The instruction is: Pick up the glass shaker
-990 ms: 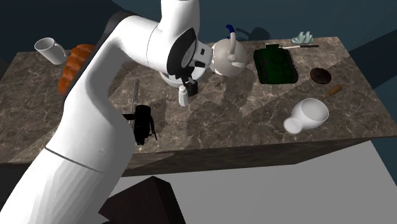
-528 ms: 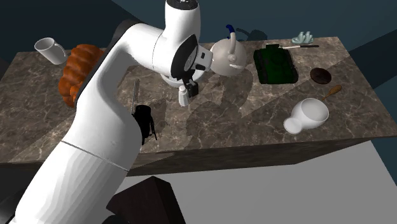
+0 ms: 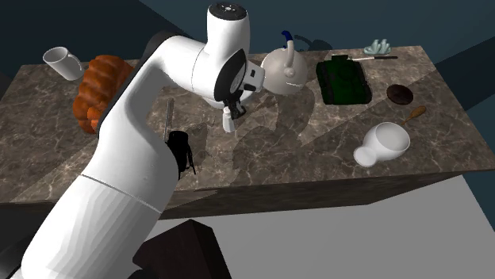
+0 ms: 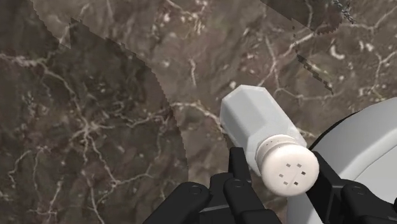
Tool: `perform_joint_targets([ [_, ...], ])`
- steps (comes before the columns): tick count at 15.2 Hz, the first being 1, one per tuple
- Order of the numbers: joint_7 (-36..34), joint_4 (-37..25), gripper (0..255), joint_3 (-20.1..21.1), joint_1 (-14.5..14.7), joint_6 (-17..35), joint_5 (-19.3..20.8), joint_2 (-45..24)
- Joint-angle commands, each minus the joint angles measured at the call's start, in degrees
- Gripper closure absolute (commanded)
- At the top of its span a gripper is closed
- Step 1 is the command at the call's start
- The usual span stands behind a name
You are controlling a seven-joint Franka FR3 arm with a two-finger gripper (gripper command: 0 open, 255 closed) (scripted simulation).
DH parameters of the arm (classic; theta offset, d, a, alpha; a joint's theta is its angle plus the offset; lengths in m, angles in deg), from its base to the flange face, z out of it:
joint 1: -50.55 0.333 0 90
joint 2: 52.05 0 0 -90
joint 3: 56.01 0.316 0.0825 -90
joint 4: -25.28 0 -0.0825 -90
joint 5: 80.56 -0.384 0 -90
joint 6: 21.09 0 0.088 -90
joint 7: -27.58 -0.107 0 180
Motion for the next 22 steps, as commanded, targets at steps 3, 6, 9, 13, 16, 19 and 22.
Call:
perform_joint_targets([
  [3, 0.0, -0.04, 255, -0.01, 0.02, -0.02, 0.01, -0.08],
  [6, 0.01, -0.91, 255, 0.0, 0.11, -0.83, 0.03, -0.15],
  [9, -0.05, -4.26, 255, -0.01, 0.64, -3.53, 0.23, -0.77],
  [13, -0.16, -9.46, 255, -0.07, 1.55, -7.44, 0.65, -2.03],
  [16, -0.22, -14.19, 255, -0.17, 2.49, -10.73, 1.12, -3.43],
  [19, -0.25, -20.12, 255, -0.38, 3.79, -14.54, 1.78, -5.48],
  [22, -0.24, -22.89, 255, -0.51, 4.44, -16.21, 2.11, -6.53],
])
